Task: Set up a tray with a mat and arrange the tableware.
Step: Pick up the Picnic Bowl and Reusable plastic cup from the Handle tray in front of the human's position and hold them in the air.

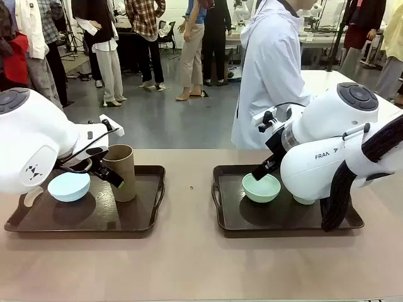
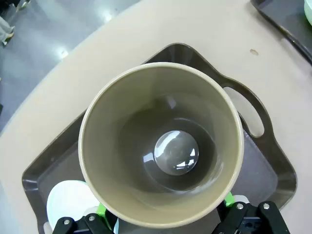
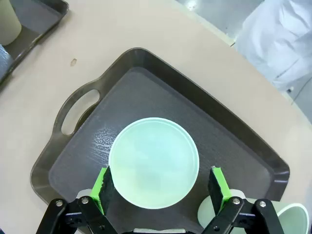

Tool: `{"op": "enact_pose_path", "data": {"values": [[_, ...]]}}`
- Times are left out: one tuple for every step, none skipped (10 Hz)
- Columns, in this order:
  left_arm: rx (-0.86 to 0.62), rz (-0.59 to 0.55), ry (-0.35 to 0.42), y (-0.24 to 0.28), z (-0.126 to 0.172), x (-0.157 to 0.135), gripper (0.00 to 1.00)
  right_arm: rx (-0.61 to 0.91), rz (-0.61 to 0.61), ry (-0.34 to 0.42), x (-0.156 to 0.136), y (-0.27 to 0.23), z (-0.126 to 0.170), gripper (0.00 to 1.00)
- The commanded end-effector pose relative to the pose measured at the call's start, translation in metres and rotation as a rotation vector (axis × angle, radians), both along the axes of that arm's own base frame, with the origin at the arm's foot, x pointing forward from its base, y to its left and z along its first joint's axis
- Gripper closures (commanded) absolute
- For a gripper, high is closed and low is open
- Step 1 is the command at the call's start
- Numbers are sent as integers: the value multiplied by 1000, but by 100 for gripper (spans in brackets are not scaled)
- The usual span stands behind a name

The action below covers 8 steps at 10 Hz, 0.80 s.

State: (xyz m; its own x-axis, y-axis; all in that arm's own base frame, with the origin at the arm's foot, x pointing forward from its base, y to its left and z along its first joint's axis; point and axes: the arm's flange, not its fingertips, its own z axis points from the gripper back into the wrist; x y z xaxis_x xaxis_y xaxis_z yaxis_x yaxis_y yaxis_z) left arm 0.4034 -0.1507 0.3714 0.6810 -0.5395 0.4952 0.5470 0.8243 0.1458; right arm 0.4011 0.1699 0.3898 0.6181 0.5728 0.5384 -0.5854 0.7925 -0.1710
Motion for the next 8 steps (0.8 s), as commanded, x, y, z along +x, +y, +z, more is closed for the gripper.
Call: {"op": "enact_pose_path", "data": {"values": [[0, 0, 0, 0, 0, 0, 0, 0, 1, 0, 0, 0, 0, 0], [0, 0, 0, 0, 0, 0, 0, 0, 1, 0, 0, 0, 0, 0], [0, 0, 0, 0, 0, 0, 0, 0, 1, 0, 0, 0, 0, 0], [0, 0, 0, 0, 0, 0, 0, 0, 1, 0, 0, 0, 0, 0], [0, 0, 0, 0, 0, 0, 0, 0, 1, 0, 0, 0, 0, 0], [0, 0, 0, 0, 0, 0, 0, 0, 1, 0, 0, 0, 0, 0], [0, 0, 0, 0, 0, 0, 0, 0, 1, 0, 0, 0, 0, 0], [0, 0, 0, 0, 0, 0, 0, 0, 1, 0, 0, 0, 0, 0]]}}
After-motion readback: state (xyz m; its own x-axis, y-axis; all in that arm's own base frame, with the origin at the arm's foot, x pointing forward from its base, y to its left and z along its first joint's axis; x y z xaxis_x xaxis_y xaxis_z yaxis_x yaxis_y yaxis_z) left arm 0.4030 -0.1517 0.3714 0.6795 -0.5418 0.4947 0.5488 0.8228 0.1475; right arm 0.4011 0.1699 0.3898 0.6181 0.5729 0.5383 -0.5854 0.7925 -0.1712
